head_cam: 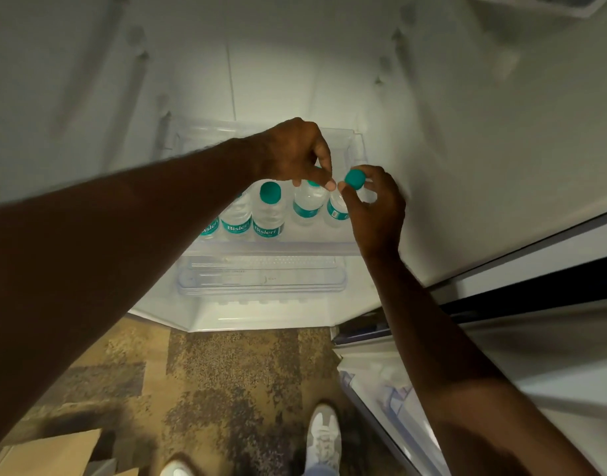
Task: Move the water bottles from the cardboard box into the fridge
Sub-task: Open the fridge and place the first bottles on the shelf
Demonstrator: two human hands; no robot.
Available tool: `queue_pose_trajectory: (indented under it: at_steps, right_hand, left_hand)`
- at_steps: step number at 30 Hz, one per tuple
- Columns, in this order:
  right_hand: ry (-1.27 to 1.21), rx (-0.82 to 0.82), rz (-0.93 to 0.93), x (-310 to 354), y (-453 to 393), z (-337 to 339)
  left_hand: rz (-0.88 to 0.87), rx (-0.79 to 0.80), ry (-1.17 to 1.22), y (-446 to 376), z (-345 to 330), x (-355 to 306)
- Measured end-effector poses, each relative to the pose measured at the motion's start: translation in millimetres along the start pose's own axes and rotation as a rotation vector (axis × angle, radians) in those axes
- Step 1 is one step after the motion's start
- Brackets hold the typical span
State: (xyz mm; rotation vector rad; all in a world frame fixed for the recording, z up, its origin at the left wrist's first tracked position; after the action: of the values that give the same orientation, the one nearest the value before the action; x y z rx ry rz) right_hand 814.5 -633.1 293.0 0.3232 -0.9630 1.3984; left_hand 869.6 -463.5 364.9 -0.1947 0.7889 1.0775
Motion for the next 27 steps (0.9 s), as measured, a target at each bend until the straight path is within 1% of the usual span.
queue_pose_trajectory:
  at_steps: [4,7,8,11,14,17,20,24,27]
  right_hand:
    - [0.043,0.027,-0.037,1,-10,-2]
    - [0.134,0.044,-0.062,2,-15,-5]
    - [0.158,0.044,-0.063,4,-16,-5]
    - [0.21,0.069,-0.079,9,-21,-9]
    - [0.207,0.116,-0.072,11,-27,-13]
    - [0.107,0.13,-0.017,14,-28,-15]
    - [0.005,0.155,-0.031,14,-26,-17]
    - [-0.128,0.152,-0.164,7,-22,-19]
    - [-0.171,0.065,-0.224,-1,-18,-20]
  left_hand:
    - [0.078,-0.087,-0.054,2,0,1]
    - [0.158,-0.157,-0.086,0,1,3]
    - [0.167,-0.168,-0.128,0,1,3]
    - [0.155,-0.195,-0.311,1,4,0]
    - [0.118,-0.176,-0.362,1,6,1]
    - [0.025,-0.106,-0.348,3,9,4]
    - [-0.053,-0.086,-0.274,10,9,5]
    - [-0.022,-0.141,-0.124,15,5,11]
    - [0.028,-0.214,0.034,19,1,14]
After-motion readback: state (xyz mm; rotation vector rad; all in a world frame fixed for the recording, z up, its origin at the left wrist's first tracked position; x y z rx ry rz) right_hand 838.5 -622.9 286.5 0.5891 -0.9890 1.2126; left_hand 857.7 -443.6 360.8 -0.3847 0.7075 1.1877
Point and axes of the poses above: each hand's wrist, its own y-axis away from the middle knuckle, its own z-axis out of the back of the hand, x = y × z, the point moved 3 cm from there along -y, towards the middle knuckle, and after that the axes turned 7 degrees about y, right-handed, at the moved point
